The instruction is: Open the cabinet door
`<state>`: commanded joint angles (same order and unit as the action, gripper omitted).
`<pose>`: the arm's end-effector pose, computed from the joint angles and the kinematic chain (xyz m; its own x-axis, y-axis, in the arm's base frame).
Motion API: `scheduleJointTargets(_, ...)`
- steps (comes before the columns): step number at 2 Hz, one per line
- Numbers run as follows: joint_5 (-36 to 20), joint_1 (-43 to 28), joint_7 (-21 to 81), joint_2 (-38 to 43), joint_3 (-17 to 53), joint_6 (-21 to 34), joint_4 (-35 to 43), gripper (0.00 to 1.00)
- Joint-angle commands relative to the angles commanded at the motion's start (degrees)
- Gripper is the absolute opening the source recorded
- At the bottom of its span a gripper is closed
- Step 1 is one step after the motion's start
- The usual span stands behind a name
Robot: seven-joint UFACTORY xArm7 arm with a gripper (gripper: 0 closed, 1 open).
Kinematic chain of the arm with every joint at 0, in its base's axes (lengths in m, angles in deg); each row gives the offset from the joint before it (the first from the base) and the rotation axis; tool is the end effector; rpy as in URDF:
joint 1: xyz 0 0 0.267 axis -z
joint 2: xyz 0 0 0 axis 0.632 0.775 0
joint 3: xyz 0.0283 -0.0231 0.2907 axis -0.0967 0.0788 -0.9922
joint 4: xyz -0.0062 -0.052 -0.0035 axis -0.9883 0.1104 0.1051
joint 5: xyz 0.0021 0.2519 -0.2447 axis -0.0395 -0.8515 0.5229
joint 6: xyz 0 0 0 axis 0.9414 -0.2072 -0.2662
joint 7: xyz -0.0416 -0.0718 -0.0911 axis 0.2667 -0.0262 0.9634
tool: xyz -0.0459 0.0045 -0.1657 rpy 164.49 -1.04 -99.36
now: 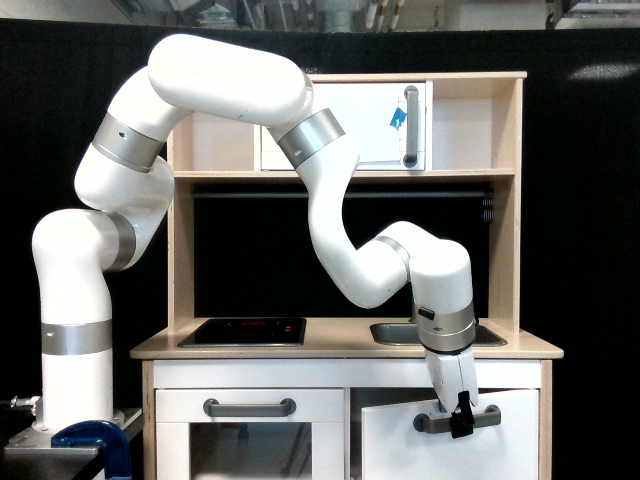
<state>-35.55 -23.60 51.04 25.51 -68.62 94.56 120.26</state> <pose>0.5539 0.0389 -0.0011 0.9673 0.0762 0.2417 0.1855 -0.8627 -0.4704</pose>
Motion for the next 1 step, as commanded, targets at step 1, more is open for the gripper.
scheduleJointTargets(1, 1.4, 1.1, -1.1, -1.9, -0.1, 1.6, -0.4, 1.0)
